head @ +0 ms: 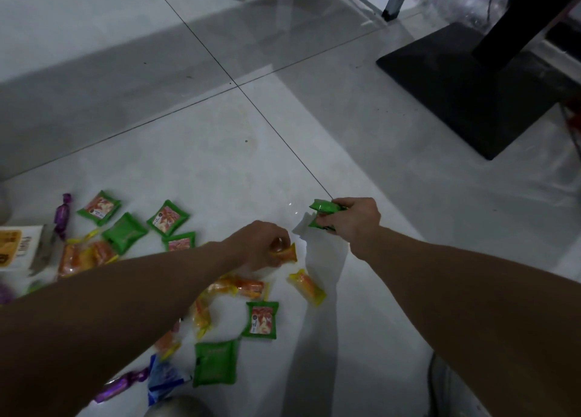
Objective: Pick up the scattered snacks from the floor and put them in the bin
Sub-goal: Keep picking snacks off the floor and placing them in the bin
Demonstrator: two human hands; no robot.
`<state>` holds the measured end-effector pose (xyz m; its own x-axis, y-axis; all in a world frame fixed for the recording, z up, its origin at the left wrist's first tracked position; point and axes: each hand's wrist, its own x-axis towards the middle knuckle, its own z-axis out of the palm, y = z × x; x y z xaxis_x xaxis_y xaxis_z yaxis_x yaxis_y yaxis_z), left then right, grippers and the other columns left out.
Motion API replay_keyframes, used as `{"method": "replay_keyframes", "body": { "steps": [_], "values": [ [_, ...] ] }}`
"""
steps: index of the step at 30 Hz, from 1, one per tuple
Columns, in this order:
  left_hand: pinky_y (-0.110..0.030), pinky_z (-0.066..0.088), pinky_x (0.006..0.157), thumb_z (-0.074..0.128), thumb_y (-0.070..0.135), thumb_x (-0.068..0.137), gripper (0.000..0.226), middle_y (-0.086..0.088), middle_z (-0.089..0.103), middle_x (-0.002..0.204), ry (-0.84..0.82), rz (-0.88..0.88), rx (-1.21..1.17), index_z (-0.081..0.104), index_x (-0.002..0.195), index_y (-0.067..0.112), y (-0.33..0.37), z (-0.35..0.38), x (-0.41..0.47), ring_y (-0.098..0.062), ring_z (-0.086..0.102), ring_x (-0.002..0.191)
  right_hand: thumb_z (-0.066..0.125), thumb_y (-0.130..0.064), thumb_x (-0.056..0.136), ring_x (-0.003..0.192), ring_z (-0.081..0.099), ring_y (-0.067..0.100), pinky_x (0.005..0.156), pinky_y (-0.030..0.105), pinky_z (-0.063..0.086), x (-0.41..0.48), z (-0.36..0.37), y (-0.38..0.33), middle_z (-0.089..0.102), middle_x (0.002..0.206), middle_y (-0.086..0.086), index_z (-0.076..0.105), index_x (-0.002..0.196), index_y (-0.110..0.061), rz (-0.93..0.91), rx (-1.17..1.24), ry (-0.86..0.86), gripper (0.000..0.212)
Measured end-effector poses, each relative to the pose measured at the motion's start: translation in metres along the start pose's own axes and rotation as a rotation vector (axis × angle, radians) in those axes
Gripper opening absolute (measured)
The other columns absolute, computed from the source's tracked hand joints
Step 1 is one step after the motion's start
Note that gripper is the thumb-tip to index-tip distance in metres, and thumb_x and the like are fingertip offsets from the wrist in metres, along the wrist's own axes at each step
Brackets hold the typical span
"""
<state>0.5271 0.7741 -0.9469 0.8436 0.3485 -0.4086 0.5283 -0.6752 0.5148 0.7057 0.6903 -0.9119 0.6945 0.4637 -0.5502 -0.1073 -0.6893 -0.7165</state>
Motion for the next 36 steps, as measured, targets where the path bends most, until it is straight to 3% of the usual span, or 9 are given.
{"method": "replay_keyframes", "body": {
  "steps": [4,11,15,19,22,32,36],
  "values": [
    [-0.019,0.036,0.076,0.071,0.021,0.082,0.03,-0.004,0.062,0.107,0.148,-0.092,-0.088,0.065,0.111,0.015,-0.007,-0.012,-0.008,-0.018,0.056,0.096,0.089,0.004,0.056,0.088,0.067,0.024,0.075,0.036,0.06,-0.002,0.006,-0.012,0.064,0.095,0.005,0.071,0.105,-0.009,-0.017,0.086,-0.03,0.054],
    [-0.023,0.031,0.072,0.064,0.012,0.087,0.023,-0.012,0.057,0.108,0.378,-0.255,-0.209,0.062,0.11,0.008,-0.027,-0.047,-0.037,-0.026,0.054,0.097,0.089,0.005,0.054,0.083,0.069,0.023,0.075,0.036,0.06,-0.01,0.032,-0.052,0.068,0.093,0.007,0.073,0.098,-0.008,-0.129,0.128,-0.133,0.049],
    [-0.021,0.029,0.065,0.065,0.01,0.086,0.019,-0.007,0.055,0.097,0.547,-0.325,-0.258,0.064,0.105,0.01,-0.043,-0.077,-0.069,-0.019,0.05,0.085,0.088,0.005,0.054,0.082,0.069,0.022,0.078,0.036,0.059,-0.028,0.059,-0.083,0.068,0.092,0.006,0.072,0.096,-0.008,-0.188,0.149,-0.22,0.047],
    [-0.021,0.029,0.065,0.068,0.012,0.085,0.021,-0.003,0.053,0.092,0.706,-0.4,-0.234,0.065,0.106,0.012,-0.065,-0.111,-0.117,-0.016,0.048,0.081,0.086,0.008,0.057,0.076,0.066,0.023,0.076,0.033,0.058,-0.058,0.099,-0.119,0.065,0.078,0.003,0.066,0.072,-0.015,-0.272,0.158,-0.334,0.034],
    [-0.021,0.027,0.064,0.07,0.013,0.083,0.021,-0.002,0.053,0.09,0.84,-0.48,-0.242,0.066,0.104,0.013,-0.083,-0.13,-0.155,-0.016,0.048,0.08,0.086,0.008,0.057,0.074,0.067,0.02,0.074,0.032,0.058,-0.081,0.132,-0.144,0.067,0.078,0.004,0.066,0.072,-0.016,-0.328,0.143,-0.409,0.034],
    [-0.028,0.047,0.073,0.075,0.006,0.077,0.019,-0.004,0.06,0.086,1.299,-0.676,-0.438,0.071,0.095,0.011,-0.147,-0.182,-0.271,-0.017,0.053,0.074,0.085,0.004,0.061,0.078,0.07,0.02,0.069,0.028,0.059,-0.165,0.25,-0.204,0.073,0.085,0.006,0.074,0.081,-0.014,-0.451,0.069,-0.65,0.03],
    [-0.028,0.051,0.077,0.074,0.01,0.079,0.014,-0.005,0.066,0.09,1.396,-0.756,-0.465,0.072,0.093,0.011,-0.175,-0.189,-0.302,-0.018,0.059,0.081,0.086,0.005,0.059,0.08,0.07,0.022,0.067,0.027,0.058,-0.183,0.288,-0.219,0.073,0.088,0.009,0.075,0.093,-0.008,-0.484,0.044,-0.669,0.038]
  ]
}}
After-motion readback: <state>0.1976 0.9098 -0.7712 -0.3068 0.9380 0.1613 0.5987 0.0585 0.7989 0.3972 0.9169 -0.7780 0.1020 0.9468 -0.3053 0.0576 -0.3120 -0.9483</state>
